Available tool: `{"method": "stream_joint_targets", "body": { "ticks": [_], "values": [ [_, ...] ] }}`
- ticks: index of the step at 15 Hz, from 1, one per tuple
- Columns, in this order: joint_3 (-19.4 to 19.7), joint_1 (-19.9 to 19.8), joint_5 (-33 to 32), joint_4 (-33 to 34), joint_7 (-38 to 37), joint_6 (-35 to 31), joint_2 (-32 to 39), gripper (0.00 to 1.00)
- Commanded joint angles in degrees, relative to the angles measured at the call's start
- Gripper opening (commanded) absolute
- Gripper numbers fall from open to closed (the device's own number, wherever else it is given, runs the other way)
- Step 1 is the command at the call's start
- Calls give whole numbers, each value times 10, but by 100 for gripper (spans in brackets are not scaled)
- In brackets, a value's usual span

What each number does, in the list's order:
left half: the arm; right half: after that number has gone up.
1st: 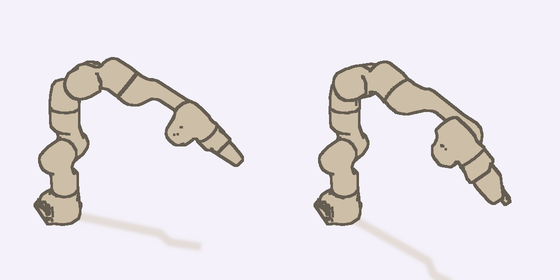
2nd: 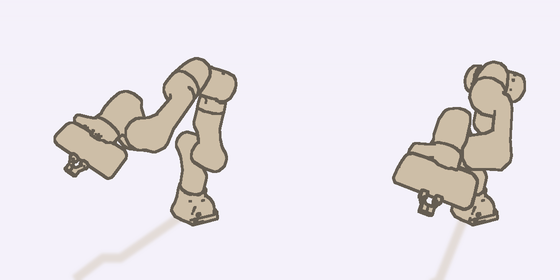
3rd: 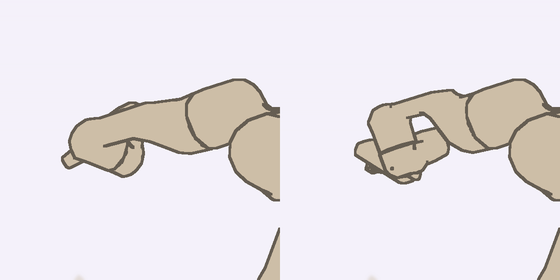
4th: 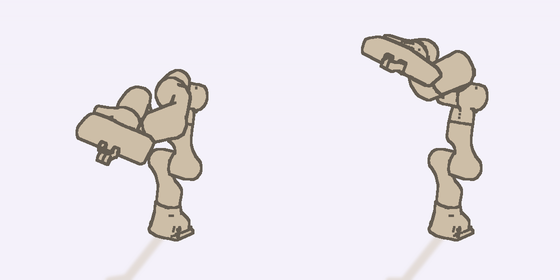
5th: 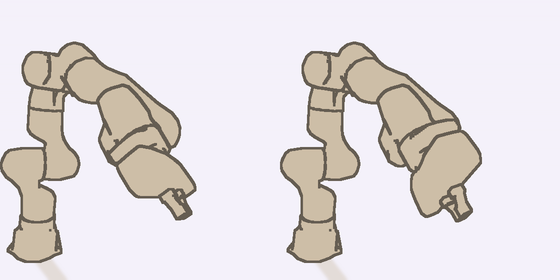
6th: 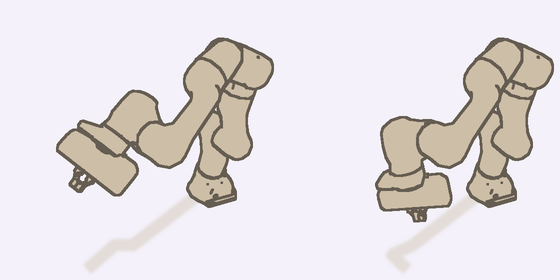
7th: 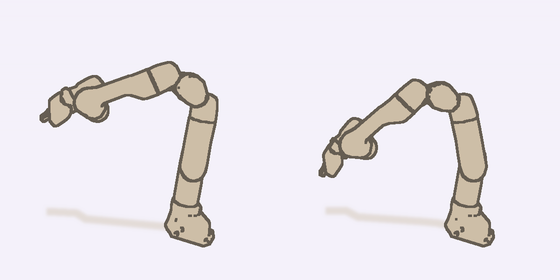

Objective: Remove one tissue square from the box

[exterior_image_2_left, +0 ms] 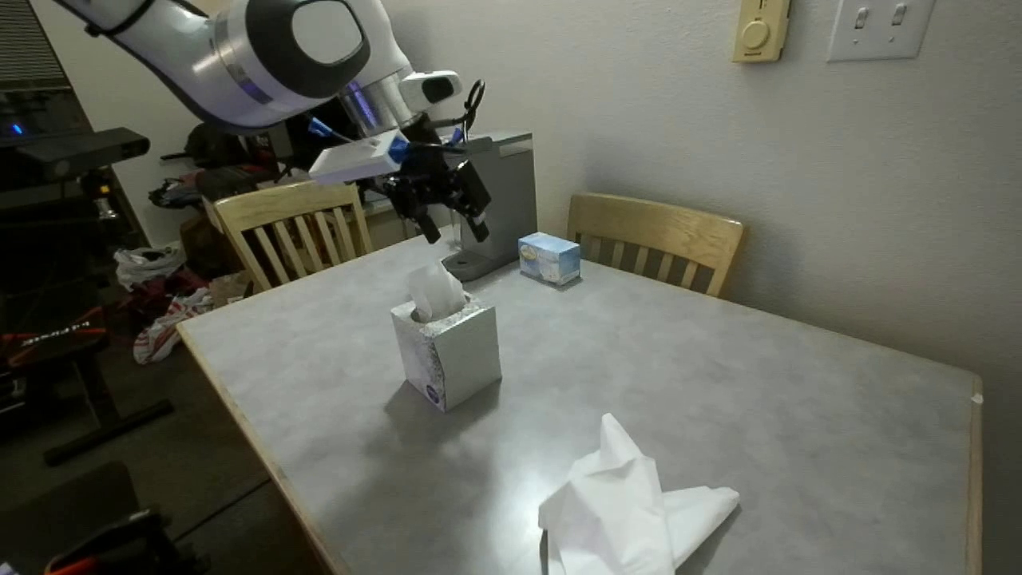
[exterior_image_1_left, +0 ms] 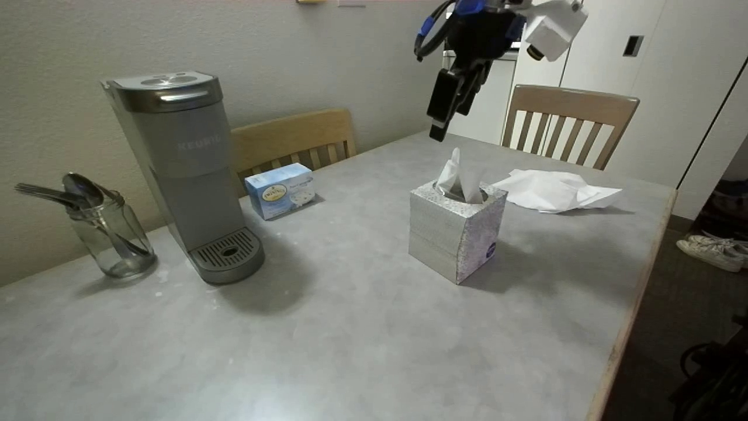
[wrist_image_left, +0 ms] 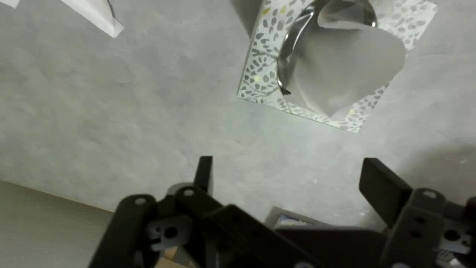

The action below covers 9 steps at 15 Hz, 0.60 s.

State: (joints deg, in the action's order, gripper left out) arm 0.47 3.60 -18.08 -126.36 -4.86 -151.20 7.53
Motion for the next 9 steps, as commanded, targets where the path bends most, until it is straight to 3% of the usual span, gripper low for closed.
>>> {"method": "stream_joint_targets", "body": {
  "ticks": [1,3,9],
  "values": [
    [12,13,-34,19,-127,44,10,100],
    [3,13,-9,18,-146,68,8,100],
    [-22,-1,156,16,-68,116,7,100]
  ]
}}
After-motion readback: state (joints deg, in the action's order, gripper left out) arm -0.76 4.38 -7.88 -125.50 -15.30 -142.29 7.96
